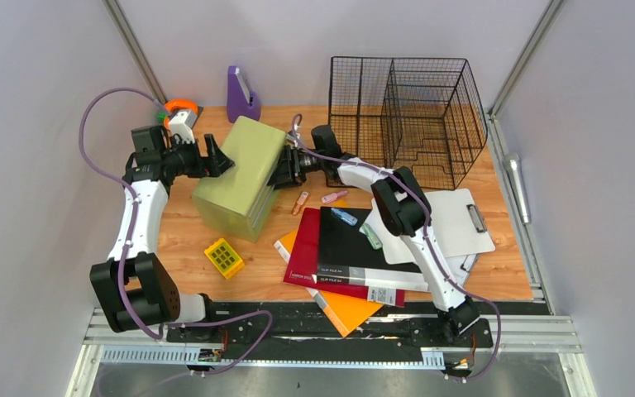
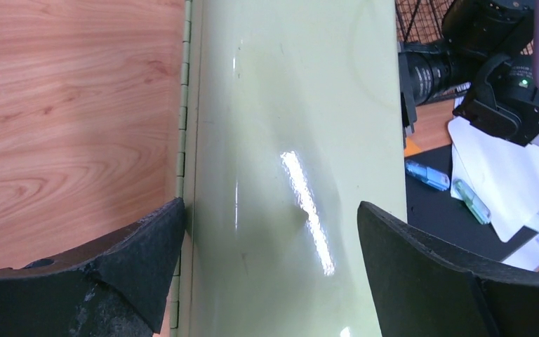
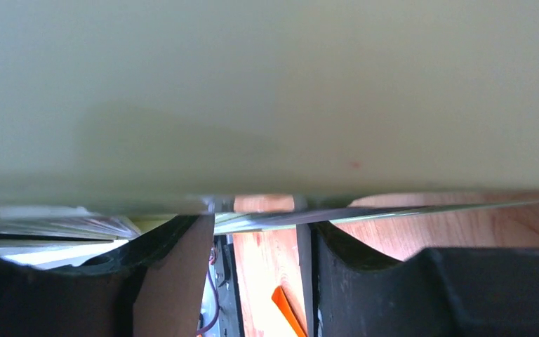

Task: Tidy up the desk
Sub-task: Open the drawer in the storage box.

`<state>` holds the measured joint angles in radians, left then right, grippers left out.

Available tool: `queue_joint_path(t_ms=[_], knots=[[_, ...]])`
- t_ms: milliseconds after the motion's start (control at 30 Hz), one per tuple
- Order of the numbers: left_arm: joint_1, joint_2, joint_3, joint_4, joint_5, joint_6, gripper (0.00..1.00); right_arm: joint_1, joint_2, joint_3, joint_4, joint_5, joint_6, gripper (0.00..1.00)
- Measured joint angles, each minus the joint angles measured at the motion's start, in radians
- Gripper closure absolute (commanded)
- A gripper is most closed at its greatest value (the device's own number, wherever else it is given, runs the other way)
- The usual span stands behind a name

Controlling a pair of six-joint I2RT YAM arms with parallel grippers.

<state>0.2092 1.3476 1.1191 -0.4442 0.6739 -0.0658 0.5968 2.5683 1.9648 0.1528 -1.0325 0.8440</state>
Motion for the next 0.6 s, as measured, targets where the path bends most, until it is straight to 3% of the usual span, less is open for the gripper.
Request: queue_joint_path(t_ms=[167,500,600], knots=[[0.0,-0.003,0.0,-0.018,0.024,0.042,0.04,-0.003,0.008,0.0,0.034,-0.001,0.047,0.61],[0.0,-0.025,-0.014,-0.03,0.016,0.058,0.04,0.0,0.026,-0.018,0.099,-0.028,0.145,0.94],[0.0,-0.026,-0.013,-0.034,0.011,0.057,0.04,0.0,0.026,-0.032,0.124,-0.03,0.155,0.99]])
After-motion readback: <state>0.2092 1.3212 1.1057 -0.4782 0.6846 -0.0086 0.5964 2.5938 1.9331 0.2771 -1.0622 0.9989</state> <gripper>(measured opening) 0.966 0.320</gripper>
